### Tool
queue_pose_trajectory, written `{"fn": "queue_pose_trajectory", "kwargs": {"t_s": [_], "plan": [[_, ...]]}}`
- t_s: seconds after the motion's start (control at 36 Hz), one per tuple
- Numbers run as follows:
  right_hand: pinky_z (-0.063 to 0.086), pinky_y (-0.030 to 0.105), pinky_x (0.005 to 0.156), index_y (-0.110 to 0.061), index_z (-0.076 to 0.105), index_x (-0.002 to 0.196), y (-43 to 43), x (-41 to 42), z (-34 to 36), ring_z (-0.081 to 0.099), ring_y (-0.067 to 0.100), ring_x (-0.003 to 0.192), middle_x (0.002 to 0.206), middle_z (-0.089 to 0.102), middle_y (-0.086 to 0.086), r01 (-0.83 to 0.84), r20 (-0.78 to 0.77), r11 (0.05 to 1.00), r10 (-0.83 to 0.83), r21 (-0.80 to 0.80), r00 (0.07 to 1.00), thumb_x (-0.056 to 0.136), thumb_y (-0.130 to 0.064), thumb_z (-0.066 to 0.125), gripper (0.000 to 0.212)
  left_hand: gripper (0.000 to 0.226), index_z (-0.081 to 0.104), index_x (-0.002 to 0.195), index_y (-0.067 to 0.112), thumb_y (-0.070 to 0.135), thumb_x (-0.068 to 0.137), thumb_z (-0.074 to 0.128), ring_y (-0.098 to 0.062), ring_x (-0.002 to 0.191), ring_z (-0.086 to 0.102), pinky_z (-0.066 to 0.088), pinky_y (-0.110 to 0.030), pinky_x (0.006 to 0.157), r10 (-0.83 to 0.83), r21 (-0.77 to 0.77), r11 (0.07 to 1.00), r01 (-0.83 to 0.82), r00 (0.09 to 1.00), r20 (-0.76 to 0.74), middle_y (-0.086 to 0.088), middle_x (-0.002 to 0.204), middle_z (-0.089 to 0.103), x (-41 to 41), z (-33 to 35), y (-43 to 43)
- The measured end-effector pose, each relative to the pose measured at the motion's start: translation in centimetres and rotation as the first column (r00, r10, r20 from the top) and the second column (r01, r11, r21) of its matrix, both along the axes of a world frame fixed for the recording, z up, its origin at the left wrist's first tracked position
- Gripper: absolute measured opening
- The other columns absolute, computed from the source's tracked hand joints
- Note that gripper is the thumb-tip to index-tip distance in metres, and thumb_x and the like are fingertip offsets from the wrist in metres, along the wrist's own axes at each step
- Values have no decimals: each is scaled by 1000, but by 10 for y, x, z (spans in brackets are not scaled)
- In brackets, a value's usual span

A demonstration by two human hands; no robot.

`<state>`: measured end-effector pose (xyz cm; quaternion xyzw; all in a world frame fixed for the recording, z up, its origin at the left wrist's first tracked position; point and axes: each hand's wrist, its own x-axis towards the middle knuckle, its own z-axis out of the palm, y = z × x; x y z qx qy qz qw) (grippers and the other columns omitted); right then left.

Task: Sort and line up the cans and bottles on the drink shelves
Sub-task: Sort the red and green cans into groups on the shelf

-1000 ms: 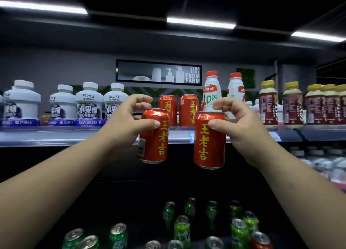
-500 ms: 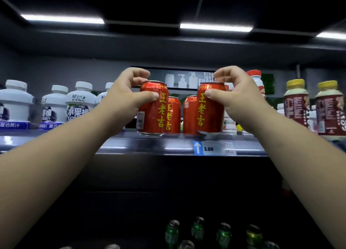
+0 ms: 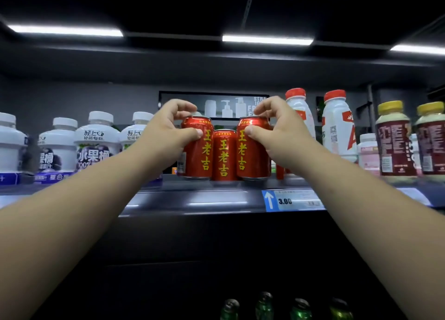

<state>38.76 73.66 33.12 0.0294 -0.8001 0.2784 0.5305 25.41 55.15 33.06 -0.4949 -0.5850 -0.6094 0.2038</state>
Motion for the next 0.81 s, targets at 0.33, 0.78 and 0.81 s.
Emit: {"fn": "queue_pose_trajectory", "kwargs": {"t_s": [0.33,0.78,0.81], "plan": [[53,46,96,-31,44,127,-1,-21,-7,53,18,115,133,50,-4,209,65,975,-214,71,975,98,-32,63,34,29,54,115,31,10,96,61,-14,97,62,59,-35,76,115,-60,992,-114,993,11,6,118,56,-15,-13,15],[35,14,97,-31,48,137,13,20,-74,44,-1,121,132,47,-19,152,1,965,-156,215,988,91,-35,70,52,52,52,131,20,30,82,64,-12,123,44,35,-35,109,402,17,876,-483,709,-580,6,130,50,18,-63,-5],[36,16,99,-31,52,133,13,26,-85,46,-2,120,130,50,-19,144,-19,967,-143,211,989,90,-37,70,47,51,53,129,20,29,81,64,-7,117,46,37,-29,105,359,-1,893,-449,715,-600,10,125,50,23,-75,-5]]}}
